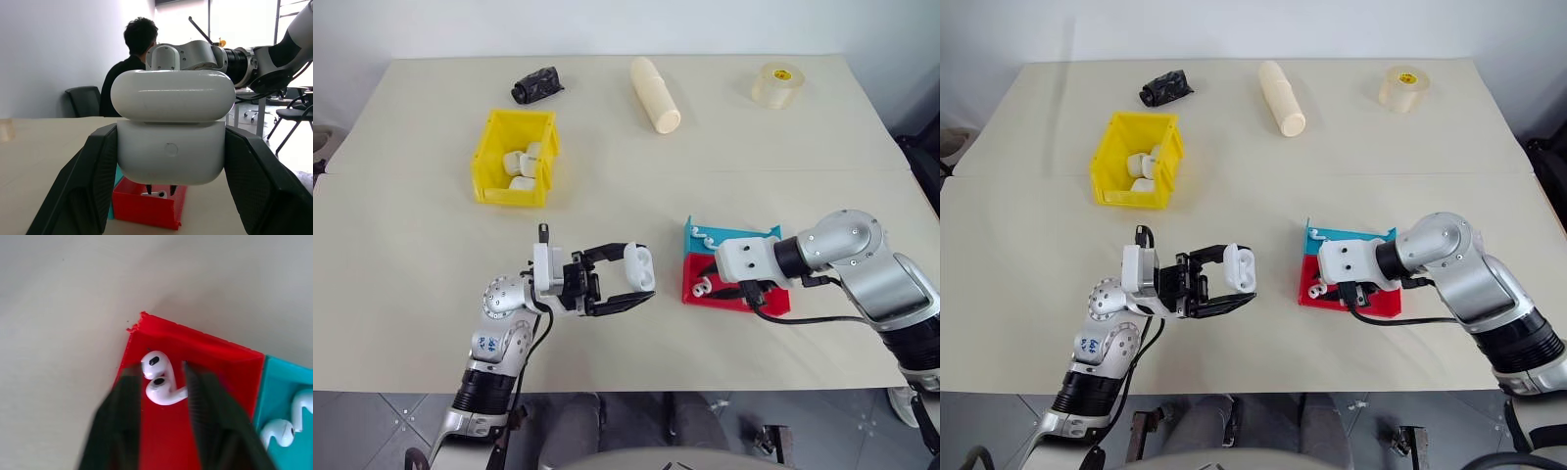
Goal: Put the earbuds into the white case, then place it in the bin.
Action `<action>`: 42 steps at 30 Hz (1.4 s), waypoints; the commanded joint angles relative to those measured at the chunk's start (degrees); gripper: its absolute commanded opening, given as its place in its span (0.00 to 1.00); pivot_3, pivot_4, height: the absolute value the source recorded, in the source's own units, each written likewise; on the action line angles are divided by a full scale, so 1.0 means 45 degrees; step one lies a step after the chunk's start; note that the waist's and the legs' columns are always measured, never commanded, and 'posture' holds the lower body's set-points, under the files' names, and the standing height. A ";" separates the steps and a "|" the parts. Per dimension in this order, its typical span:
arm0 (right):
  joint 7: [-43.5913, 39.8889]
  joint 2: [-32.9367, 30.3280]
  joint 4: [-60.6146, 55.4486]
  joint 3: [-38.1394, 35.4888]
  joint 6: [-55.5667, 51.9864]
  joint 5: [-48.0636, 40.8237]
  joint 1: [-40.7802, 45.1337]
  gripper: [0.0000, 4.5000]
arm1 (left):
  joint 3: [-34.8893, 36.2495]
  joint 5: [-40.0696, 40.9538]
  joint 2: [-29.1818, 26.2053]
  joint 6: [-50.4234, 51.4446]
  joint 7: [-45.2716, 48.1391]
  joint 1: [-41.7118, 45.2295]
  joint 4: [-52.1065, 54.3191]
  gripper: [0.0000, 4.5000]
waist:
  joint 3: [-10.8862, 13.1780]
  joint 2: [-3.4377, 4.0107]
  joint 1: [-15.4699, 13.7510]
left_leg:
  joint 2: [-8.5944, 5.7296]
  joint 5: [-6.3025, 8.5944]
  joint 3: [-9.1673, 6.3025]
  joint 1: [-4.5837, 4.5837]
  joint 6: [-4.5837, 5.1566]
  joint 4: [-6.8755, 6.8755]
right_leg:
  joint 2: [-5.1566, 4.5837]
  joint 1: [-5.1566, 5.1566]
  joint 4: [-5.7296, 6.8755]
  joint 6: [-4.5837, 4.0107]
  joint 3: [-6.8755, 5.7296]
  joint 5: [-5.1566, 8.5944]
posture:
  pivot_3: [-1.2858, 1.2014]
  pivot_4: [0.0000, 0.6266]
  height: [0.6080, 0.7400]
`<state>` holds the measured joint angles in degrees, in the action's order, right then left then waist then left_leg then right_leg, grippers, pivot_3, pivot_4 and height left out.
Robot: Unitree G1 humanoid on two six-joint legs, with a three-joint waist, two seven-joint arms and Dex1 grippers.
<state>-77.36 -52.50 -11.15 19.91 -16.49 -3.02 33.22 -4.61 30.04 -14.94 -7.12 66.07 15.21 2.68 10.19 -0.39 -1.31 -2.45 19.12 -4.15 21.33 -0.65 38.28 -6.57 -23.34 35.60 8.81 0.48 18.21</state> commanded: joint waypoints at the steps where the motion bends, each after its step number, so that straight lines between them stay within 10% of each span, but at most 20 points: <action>1: -0.0343 -0.0038 -0.0149 0.0185 0.0296 0.0358 0.0360 0.28 | -0.0033 -0.0024 0.0045 -0.0268 -0.0089 -0.0042 0.0353 0.62 | 0.0000 0.0000 0.0000 | -0.0001 0.0000 0.0000 0.0000 0.0000 0.0000 | 0.0000 0.0000 0.0000 0.0000 0.0000 0.0000 | 0.52 0.24 1.00; 36: -0.0794 0.0964 0.0239 0.1237 0.0963 0.2265 0.0912 0.28 | 0.0081 -0.0070 0.0115 -0.0483 -0.0166 -0.0281 0.0320 0.62 | 0.0000 0.0000 0.0016 | 0.0000 -0.0001 0.0000 0.0002 -0.0005 -0.0002 | 0.0001 -0.0007 0.0001 0.0000 -0.0001 0.0000 | 0.52 0.24 1.00; 42: -0.0763 0.0982 0.0215 0.1229 0.0899 0.2326 0.0845 0.08 | 0.0140 -0.0049 0.0045 -0.0447 -0.0117 -0.0239 0.0297 0.62 | 0.0000 0.0001 0.0014 | 0.0000 -0.0001 -0.0001 0.0001 -0.0005 -0.0001 | 0.0001 -0.0005 0.0002 0.0000 -0.0001 0.0000 | 0.52 0.24 1.00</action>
<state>-80.67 -48.13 -9.03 25.34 -12.46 6.97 37.24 -4.49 29.13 -14.53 -8.22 65.73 14.28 2.54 10.19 -0.39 -1.24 -2.45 19.12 -4.15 21.33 -0.67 38.27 -6.57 -23.36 35.61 8.80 0.48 18.21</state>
